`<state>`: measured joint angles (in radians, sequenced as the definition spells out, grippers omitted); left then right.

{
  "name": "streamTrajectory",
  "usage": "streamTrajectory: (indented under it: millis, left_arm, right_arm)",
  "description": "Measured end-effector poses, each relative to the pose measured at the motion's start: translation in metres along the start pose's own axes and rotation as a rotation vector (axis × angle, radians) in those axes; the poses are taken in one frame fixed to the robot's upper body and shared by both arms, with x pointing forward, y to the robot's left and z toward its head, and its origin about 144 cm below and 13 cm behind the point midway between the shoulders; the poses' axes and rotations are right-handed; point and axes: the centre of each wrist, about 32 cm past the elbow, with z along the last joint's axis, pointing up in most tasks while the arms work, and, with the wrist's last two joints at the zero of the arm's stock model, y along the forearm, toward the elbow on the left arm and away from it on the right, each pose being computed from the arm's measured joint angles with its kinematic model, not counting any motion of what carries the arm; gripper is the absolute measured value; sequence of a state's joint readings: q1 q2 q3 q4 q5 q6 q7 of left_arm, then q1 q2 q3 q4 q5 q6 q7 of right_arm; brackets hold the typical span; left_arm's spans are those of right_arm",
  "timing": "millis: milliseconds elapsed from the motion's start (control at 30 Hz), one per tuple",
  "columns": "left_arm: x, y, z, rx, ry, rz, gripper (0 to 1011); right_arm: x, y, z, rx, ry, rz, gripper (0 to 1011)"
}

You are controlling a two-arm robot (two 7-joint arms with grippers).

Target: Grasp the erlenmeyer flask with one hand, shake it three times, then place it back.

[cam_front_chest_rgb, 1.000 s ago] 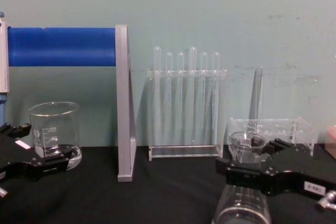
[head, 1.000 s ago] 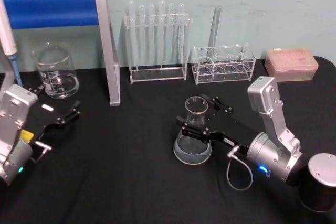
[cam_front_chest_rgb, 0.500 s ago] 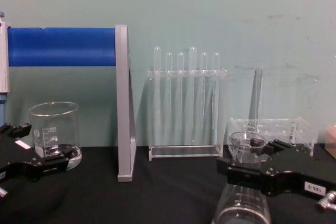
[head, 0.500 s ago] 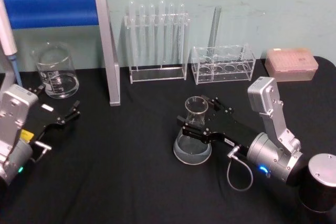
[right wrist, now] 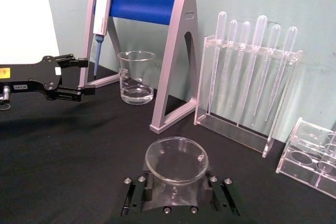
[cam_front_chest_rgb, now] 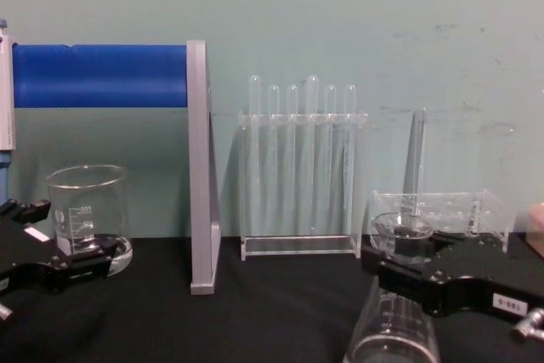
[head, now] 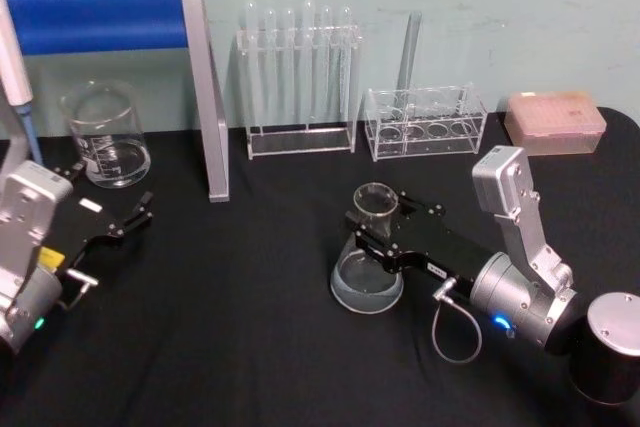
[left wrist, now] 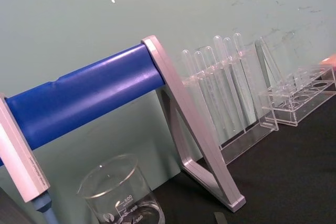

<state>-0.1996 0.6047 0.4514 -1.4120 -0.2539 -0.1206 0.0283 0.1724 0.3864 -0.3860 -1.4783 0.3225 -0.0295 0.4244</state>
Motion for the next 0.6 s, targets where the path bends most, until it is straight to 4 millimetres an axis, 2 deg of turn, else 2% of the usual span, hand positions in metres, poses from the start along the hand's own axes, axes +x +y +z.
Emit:
streamTrajectory:
  millis: [133,367,600]
  left_arm:
    - [0.0,0.0,0.0,0.0,0.0,0.0,1001]
    - [0.0,0.0,0.0,0.0,0.0,0.0,1001]
    - [0.0,0.0,0.0,0.0,0.0,0.0,1001]
  right_arm:
    - [0.0,0.0,0.0,0.0,0.0,0.0,450]
    - [0.0,-0.001,0.001,0.004,-0.003,-0.003,450]
    - [0.001,-0.005,0.014,0.035,-0.035,-0.012,450]
